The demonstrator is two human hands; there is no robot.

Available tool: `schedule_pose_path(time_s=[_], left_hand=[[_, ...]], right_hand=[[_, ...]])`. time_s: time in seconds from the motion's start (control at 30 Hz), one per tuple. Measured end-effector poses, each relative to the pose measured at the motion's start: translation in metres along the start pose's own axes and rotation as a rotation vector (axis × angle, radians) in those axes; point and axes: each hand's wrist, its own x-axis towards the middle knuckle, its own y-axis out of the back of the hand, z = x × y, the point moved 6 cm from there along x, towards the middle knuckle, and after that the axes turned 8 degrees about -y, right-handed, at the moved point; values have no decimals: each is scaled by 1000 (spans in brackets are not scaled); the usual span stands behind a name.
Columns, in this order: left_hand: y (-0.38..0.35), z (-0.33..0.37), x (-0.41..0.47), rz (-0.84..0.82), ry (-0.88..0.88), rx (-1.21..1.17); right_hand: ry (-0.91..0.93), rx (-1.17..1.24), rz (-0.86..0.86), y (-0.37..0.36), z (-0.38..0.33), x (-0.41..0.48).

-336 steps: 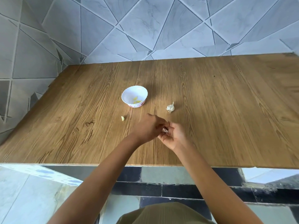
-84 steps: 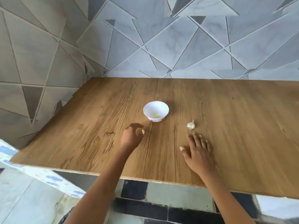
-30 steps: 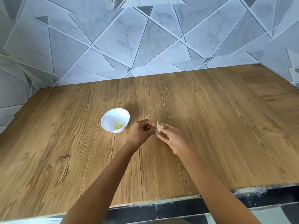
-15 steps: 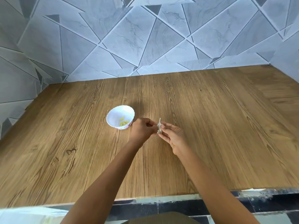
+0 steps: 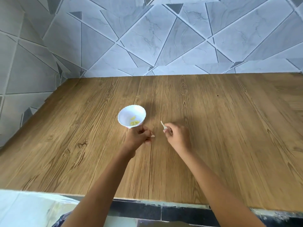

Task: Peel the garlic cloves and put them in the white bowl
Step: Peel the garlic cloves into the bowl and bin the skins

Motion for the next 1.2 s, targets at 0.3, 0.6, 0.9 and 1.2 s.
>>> schedule_pose_path(time_s=[0.3,0.6,0.9,1.2], left_hand=[[14,-20,-26,11,82,-34],[16,-31,-48,-180,145,92],[14,-31,-34,-309,172,328],[3,-23,-31,-260,-10,745]], right_hand=[[113,-75,1,9,7,-29],[124,-276,-156,-10,-12,-93],[58,-343,-229,-20,-10,-98],[21,-351,-282,-19,-12,-100]])
